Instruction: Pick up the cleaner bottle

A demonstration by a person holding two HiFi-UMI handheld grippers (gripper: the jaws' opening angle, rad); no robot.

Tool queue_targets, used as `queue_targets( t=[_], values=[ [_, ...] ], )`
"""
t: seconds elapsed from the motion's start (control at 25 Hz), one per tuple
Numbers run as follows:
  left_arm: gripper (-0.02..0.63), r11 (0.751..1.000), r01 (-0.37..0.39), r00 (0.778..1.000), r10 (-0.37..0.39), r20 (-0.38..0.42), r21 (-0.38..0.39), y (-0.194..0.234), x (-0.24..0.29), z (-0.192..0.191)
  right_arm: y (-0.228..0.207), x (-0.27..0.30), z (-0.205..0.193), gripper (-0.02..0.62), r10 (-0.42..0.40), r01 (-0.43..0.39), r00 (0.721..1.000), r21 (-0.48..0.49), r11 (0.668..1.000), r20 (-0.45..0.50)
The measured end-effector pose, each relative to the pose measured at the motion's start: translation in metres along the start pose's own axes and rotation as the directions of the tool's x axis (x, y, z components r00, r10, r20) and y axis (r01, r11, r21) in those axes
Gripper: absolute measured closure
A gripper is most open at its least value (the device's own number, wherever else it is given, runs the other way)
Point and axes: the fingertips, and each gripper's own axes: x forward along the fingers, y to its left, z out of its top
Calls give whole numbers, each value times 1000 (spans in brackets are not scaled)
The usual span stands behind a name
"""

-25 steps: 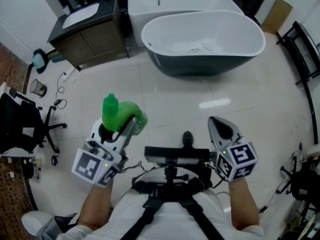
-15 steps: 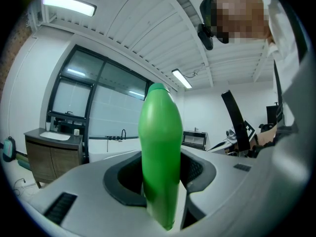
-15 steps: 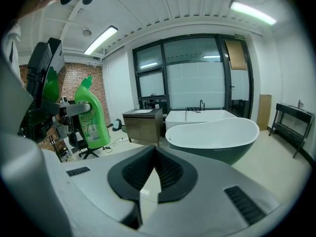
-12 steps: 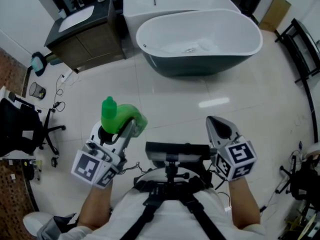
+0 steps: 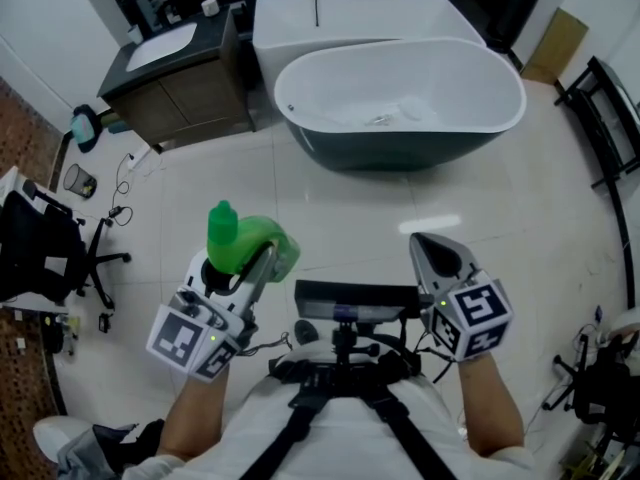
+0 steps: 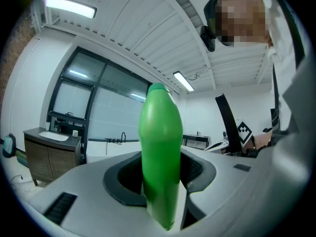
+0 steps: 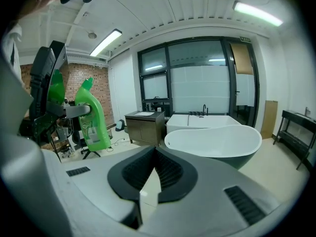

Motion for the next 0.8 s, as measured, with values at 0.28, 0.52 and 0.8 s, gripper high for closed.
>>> queue_targets(
  t=[0.28,0.52,0.8],
  values=[
    [446,1000,-23,1000,23,4,5,-9,6,4,-8,-2,-5,588,36,-36,999,6,999,-10],
    [446,1000,-17,1000,17,-9,5,-15,13,3,-12,-1,-10,588,50,-50,999,14,999,-17],
    [446,1000,-4,1000,4,-29,17,-20,17,-2,-9,-1,-12,589,62,-62,998,2,998,-18]
  ],
)
